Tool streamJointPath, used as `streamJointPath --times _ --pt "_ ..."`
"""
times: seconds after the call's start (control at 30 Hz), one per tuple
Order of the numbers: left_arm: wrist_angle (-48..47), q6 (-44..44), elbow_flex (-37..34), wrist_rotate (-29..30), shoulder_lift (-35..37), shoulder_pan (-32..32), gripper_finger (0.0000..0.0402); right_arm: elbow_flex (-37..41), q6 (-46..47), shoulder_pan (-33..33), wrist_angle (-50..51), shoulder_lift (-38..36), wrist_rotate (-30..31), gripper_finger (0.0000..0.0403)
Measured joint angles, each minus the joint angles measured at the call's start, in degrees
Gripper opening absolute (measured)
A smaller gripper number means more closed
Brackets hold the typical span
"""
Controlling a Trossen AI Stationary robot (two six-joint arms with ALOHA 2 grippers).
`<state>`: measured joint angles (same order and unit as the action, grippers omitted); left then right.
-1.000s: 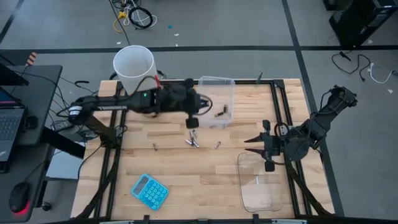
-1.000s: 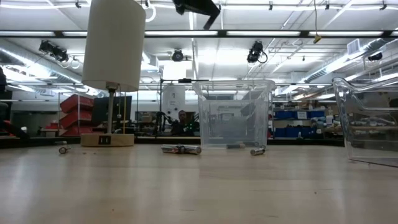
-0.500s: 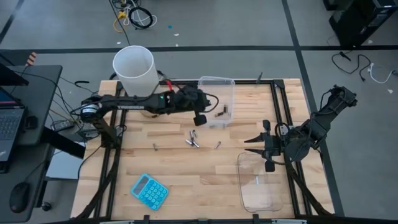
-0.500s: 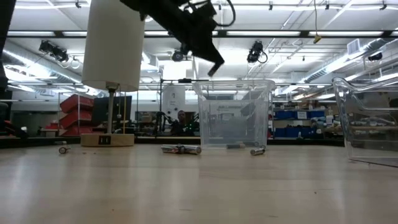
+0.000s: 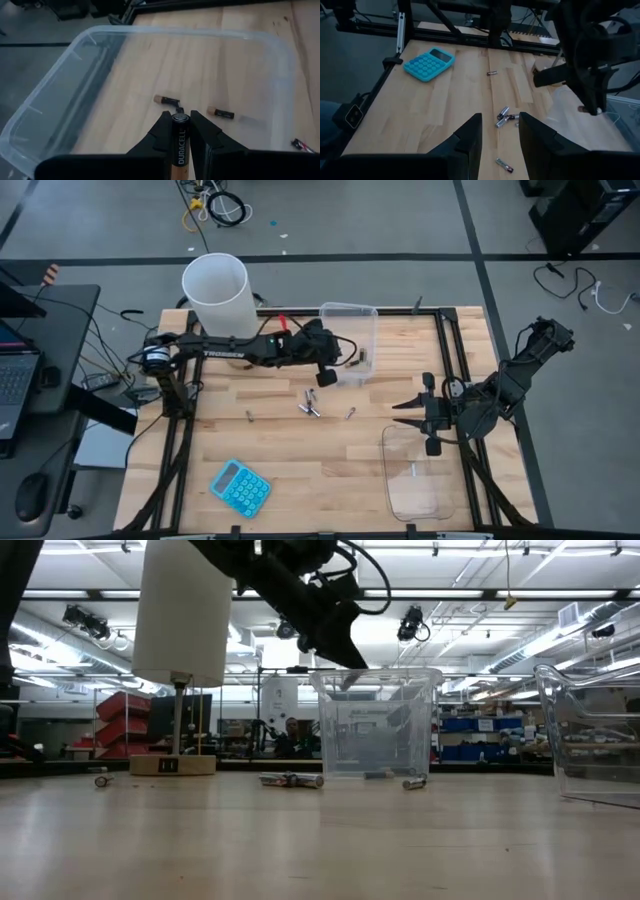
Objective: Sort batteries
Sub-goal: Put the brown battery into the top transparent bin
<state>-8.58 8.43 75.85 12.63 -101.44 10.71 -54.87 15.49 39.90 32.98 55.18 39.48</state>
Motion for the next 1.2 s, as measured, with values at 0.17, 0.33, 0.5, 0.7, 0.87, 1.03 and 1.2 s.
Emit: streamJointPath --times 0.17,0.33,0.5,0.7,0.87,1.03,1.2 --pt "-1.5 -1.2 0.0 -0.3 -1.5 -0.2 0.0033 0.0 0.0 0.0 0.0 0.0 0.1 0.0115" --pt "-1.4 -1.4 0.0 -0.3 -1.9 -0.3 0.0044 0.0 0.0 0.0 0.0 0.0 0.1 0.0115" --pt "-1.4 -1.6 0.0 -0.3 -2.1 -0.3 0.0057 0.0 0.0 0.0 0.0 0.0 0.1 0.0115" --pt "-1.5 -1.6 0.0 -0.3 -2.1 -0.3 0.0059 0.0 0.0 0.0 -0.1 0.0 0.1 0.0115" --pt "-1.6 -1.6 0.0 -0.2 -2.1 -0.3 0.0060 0.0 0.0 0.0 -0.2 0.0 0.1 0.0115" --pt "-1.6 -1.7 0.0 -0.2 -2.1 -0.3 0.0060 0.0 0.0 0.0 -0.3 0.0 0.1 0.0115" --pt "-1.6 -1.7 0.0 -0.2 -2.1 -0.3 0.0060 0.0 0.0 0.0 -0.3 0.0 0.1 0.0115"
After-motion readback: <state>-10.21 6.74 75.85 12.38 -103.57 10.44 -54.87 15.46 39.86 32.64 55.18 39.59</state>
